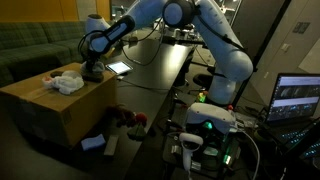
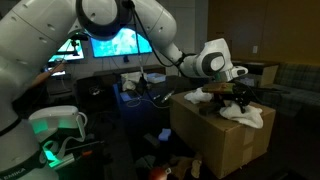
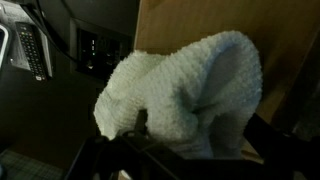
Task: Pick up all the objects on the box and put them on table, then pick up the all the objects on the table and put them on the box
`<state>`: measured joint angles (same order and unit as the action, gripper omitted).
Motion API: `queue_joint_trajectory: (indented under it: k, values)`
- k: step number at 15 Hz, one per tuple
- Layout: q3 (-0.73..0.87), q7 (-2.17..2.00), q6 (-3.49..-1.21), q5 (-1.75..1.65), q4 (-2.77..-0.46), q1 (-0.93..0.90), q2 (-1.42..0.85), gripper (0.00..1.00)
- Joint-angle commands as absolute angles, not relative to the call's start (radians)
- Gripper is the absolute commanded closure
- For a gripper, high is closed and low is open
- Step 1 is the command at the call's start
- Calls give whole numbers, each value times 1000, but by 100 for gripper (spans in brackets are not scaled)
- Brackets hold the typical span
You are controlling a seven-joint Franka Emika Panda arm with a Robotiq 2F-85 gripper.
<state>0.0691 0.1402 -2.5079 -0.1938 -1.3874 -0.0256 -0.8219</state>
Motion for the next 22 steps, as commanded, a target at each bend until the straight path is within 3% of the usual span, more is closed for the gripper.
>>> queue_joint_trajectory:
  k: [1, 6, 10, 22]
  values:
    - [95, 107, -2489, -219, -1318, -40, -870, 34]
    - [83, 122, -2477, -211, -1338, -34, -841, 73]
    - [84, 118, -2488, -214, -1384, -38, -793, 97]
    - [202, -61, -2594, -340, -1821, -71, -430, 94]
